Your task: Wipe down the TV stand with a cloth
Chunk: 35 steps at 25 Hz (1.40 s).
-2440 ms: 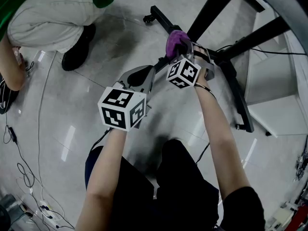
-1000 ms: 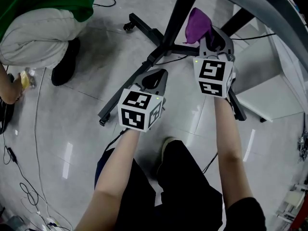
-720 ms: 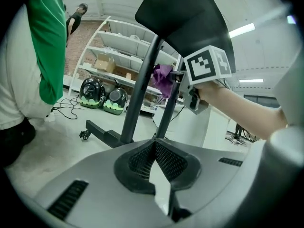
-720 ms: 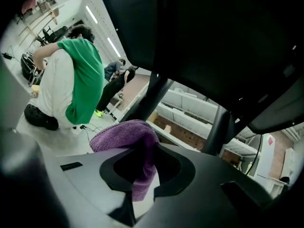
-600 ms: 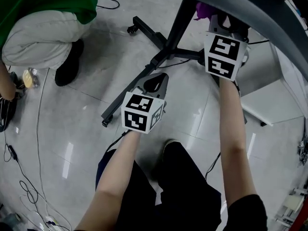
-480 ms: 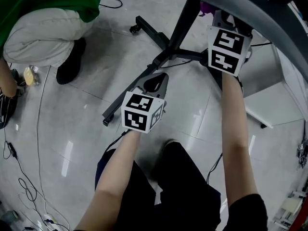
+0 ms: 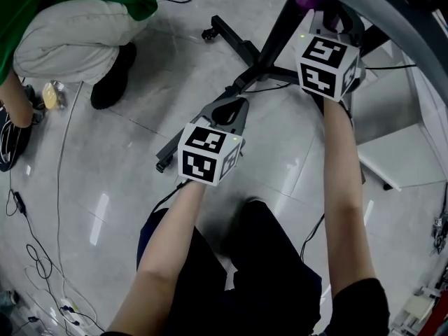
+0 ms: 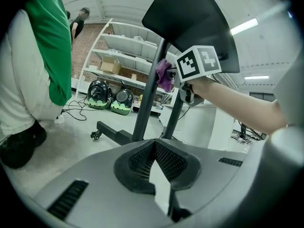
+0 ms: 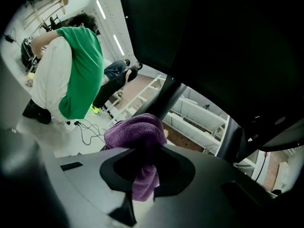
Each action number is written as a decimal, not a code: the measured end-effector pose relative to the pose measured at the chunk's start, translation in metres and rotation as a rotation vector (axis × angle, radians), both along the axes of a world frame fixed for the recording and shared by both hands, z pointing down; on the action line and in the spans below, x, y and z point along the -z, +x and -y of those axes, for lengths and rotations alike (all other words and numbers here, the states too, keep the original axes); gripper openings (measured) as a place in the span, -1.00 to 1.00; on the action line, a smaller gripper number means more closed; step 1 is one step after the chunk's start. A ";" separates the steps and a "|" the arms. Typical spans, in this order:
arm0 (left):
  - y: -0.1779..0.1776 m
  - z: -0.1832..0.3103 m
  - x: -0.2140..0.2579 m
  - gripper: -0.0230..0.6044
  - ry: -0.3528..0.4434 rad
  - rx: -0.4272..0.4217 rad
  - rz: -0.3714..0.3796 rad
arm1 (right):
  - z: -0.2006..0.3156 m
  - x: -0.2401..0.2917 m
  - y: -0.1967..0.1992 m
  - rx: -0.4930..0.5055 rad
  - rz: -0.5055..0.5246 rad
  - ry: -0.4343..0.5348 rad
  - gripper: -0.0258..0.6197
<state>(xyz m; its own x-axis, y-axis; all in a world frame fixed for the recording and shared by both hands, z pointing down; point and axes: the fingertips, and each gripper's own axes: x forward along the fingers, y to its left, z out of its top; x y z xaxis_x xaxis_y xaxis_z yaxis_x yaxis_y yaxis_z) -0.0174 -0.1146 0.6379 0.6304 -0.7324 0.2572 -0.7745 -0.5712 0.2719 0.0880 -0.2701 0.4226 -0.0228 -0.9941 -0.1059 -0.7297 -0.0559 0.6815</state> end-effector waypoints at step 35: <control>-0.011 0.016 -0.046 -0.91 -0.097 0.021 0.029 | 0.011 -0.223 0.005 0.004 -0.087 -0.348 -0.71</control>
<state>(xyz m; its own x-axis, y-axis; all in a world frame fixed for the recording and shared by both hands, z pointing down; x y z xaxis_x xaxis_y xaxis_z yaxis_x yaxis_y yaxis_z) -0.0284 -0.1306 0.6841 0.6065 -0.7160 0.3457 -0.7943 -0.5269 0.3023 0.0932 -0.2814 0.6458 -0.0211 -0.9701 0.2417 -0.6680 0.1936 0.7185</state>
